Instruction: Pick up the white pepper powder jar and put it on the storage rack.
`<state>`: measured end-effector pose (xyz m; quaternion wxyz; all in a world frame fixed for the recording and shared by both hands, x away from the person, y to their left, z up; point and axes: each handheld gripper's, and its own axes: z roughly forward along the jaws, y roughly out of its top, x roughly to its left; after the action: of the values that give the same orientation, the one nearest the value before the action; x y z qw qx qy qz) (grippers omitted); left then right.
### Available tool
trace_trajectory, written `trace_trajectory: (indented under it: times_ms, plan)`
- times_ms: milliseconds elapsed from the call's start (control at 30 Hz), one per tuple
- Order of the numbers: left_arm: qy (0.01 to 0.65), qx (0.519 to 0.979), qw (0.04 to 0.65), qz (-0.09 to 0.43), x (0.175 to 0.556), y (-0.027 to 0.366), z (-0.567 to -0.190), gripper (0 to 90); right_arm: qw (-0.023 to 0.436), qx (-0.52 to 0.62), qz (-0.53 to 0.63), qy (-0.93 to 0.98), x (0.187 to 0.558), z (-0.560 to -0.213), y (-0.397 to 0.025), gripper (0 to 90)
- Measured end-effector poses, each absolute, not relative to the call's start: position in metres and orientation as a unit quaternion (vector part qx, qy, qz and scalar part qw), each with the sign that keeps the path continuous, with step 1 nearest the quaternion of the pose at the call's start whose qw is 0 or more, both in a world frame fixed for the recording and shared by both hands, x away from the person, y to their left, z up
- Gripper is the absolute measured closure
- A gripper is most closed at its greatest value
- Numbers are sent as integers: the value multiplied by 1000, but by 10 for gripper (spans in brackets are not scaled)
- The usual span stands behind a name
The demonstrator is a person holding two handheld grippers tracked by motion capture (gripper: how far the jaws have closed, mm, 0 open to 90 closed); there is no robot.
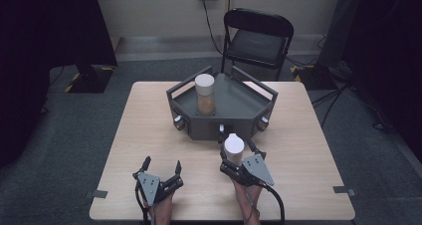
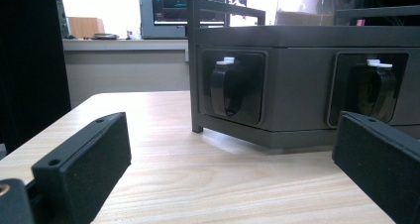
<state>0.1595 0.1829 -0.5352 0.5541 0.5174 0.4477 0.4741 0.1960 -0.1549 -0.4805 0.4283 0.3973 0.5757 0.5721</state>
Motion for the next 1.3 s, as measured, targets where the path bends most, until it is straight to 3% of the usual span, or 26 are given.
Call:
trace_trajectory:
  times_ms: [300, 733, 1300]
  plan:
    - [447, 518, 555, 473, 160, 184, -535, 5, 416, 411, 560, 587, 200, -483, -149, 202]
    - [449, 516, 555, 473, 159, 184, -535, 5, 395, 426, 557, 594, 206, -489, -154, 251]
    - [446, 519, 555, 472, 160, 184, -535, 5, 403, 431, 543, 597, 207, -488, -149, 298]
